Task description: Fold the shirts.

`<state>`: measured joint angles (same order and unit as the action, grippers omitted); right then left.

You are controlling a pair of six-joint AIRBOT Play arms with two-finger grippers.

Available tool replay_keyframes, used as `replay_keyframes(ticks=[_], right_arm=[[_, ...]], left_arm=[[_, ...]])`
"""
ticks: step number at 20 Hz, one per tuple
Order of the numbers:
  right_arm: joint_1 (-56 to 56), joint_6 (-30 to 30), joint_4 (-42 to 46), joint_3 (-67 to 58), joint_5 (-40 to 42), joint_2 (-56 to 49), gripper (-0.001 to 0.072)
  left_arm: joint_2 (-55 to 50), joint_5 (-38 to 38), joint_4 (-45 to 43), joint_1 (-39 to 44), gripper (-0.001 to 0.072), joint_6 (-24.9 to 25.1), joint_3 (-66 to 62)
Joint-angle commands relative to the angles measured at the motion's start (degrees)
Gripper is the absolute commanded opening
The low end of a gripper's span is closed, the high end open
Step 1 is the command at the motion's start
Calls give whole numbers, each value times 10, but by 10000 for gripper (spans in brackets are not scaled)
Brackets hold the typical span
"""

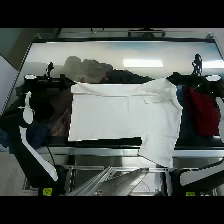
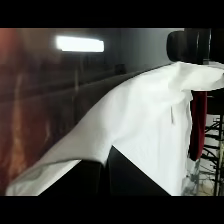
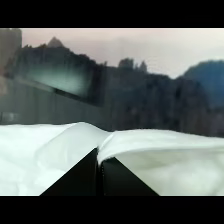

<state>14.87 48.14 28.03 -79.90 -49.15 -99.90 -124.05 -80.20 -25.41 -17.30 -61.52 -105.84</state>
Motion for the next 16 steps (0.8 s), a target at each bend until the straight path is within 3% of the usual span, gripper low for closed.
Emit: replay_keyframes(ticks=[1, 3, 9, 16], right_arm=[[13, 14, 1, -25, -13, -10, 20], [27, 30, 34, -26, -34, -10, 19], [32, 130, 257, -26, -101, -11, 19], [28, 162, 296, -24, -105, -14, 20]], left_arm=[[-39, -2, -44, 7, 14, -36, -87], [-38, -9, -94, 12, 14, -50, -113], [-38, -38, -175, 36, 13, -62, -82], [-38, -19, -250, 74, 11, -91, -83]])
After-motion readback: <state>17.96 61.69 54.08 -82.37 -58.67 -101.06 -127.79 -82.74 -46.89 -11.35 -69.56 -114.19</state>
